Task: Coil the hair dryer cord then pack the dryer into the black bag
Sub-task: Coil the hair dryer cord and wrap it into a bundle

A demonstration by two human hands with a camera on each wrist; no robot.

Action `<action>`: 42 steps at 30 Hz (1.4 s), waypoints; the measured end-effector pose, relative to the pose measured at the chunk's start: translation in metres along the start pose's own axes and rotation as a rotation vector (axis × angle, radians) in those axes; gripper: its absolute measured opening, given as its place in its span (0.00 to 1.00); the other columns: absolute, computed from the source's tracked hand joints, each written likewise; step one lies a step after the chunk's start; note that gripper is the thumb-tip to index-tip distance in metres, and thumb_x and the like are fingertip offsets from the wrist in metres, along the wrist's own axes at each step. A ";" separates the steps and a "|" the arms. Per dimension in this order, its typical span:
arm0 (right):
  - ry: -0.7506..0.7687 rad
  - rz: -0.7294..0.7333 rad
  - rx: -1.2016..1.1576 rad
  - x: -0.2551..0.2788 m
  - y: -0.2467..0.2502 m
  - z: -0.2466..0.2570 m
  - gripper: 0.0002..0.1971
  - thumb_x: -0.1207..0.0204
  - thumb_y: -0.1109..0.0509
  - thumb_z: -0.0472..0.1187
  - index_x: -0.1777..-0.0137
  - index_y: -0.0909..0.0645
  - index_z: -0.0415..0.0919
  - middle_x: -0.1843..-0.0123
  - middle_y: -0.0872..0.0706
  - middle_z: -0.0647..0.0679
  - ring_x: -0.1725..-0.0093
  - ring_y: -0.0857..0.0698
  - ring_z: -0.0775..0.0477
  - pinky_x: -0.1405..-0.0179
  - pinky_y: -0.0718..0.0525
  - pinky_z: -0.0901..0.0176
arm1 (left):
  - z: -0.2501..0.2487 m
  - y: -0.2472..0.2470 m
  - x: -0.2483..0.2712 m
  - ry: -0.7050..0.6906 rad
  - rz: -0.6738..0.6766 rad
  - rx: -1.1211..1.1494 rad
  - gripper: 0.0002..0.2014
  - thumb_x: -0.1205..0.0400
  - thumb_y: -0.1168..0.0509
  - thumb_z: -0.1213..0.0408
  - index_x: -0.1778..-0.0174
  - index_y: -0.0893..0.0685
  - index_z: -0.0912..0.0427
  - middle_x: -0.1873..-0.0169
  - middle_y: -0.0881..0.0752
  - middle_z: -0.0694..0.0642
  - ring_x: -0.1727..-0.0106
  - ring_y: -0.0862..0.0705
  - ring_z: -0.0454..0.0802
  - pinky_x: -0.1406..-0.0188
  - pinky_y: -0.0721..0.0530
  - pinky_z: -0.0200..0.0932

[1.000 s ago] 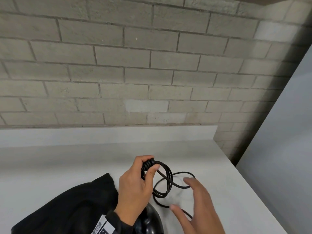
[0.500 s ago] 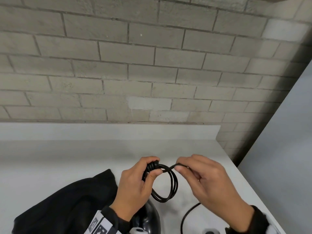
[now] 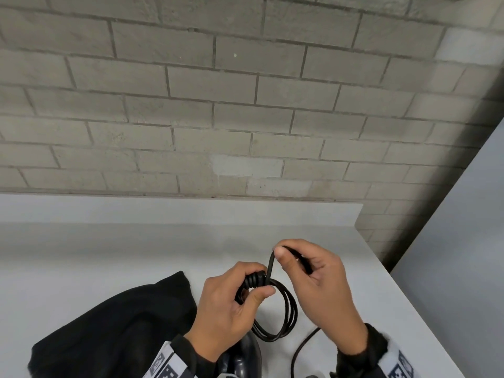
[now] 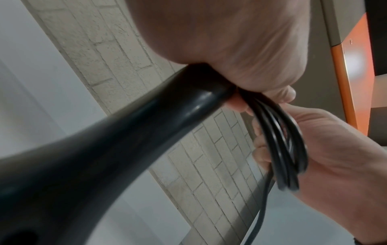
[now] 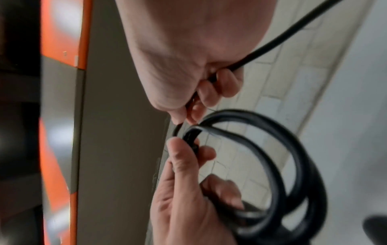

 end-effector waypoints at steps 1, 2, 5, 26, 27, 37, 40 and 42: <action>-0.056 -0.047 -0.057 0.002 -0.003 -0.003 0.03 0.25 0.26 0.47 0.55 0.11 0.52 0.61 0.10 0.55 0.67 0.17 0.40 0.67 0.17 0.53 | 0.000 0.000 0.000 -0.011 0.005 -0.001 0.13 0.16 0.36 0.42 0.45 0.19 0.46 0.62 0.16 0.38 0.72 0.18 0.43 0.74 0.19 0.41; -0.109 -0.088 -0.114 0.004 -0.005 -0.008 0.03 0.27 0.25 0.47 0.55 0.11 0.52 0.59 0.09 0.54 0.66 0.15 0.42 0.66 0.16 0.57 | -0.001 0.000 0.000 -0.023 0.012 -0.003 0.13 0.16 0.36 0.43 0.45 0.19 0.46 0.63 0.16 0.39 0.72 0.18 0.43 0.75 0.20 0.41; -0.208 -0.110 -0.225 0.008 -0.011 -0.015 0.04 0.30 0.23 0.46 0.59 0.12 0.48 0.66 0.12 0.55 0.74 0.22 0.55 0.72 0.24 0.67 | -0.003 -0.002 0.001 -0.036 0.020 -0.001 0.12 0.16 0.36 0.43 0.45 0.19 0.47 0.67 0.18 0.41 0.75 0.21 0.41 0.77 0.22 0.36; -0.230 0.438 -0.193 0.028 -0.006 -0.028 0.07 0.21 0.29 0.41 0.58 0.12 0.45 0.61 0.10 0.52 0.58 0.16 0.58 0.53 0.23 0.68 | 0.003 0.004 0.007 0.067 -0.081 -0.044 0.15 0.17 0.40 0.36 0.42 0.22 0.39 0.58 0.12 0.41 0.64 0.11 0.42 0.67 0.13 0.44; -0.222 0.462 -0.183 0.026 -0.004 -0.027 0.07 0.20 0.29 0.40 0.59 0.12 0.44 0.62 0.11 0.53 0.59 0.17 0.59 0.53 0.24 0.69 | 0.003 0.003 0.007 0.079 -0.070 -0.030 0.15 0.17 0.40 0.36 0.41 0.22 0.39 0.58 0.11 0.42 0.64 0.11 0.44 0.66 0.13 0.48; -0.151 0.514 -0.013 0.017 0.005 -0.024 0.08 0.17 0.33 0.42 0.55 0.15 0.42 0.60 0.13 0.56 0.56 0.15 0.52 0.48 0.20 0.57 | -0.003 0.000 0.002 0.056 -0.008 -0.039 0.21 0.16 0.37 0.48 0.25 0.25 0.35 0.53 0.12 0.40 0.56 0.12 0.43 0.55 0.14 0.37; -0.141 0.493 0.006 0.019 0.002 -0.020 0.08 0.15 0.34 0.43 0.56 0.17 0.48 0.61 0.14 0.56 0.56 0.16 0.46 0.49 0.20 0.50 | -0.003 0.000 0.002 0.039 -0.031 -0.054 0.11 0.16 0.36 0.51 0.38 0.18 0.39 0.55 0.13 0.39 0.62 0.13 0.42 0.63 0.15 0.40; -0.107 0.423 0.001 0.024 -0.003 -0.020 0.07 0.16 0.34 0.43 0.55 0.17 0.53 0.61 0.13 0.58 0.58 0.15 0.51 0.51 0.20 0.56 | -0.002 0.000 0.002 0.050 -0.050 -0.079 0.10 0.16 0.37 0.50 0.40 0.18 0.40 0.57 0.14 0.38 0.66 0.14 0.44 0.67 0.16 0.41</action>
Point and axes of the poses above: each hand's wrist, its own x-axis away from the middle knuckle, its own y-axis out of the back of the hand, z = x × y, the point moved 2 cm from there along -x, towards the middle knuckle
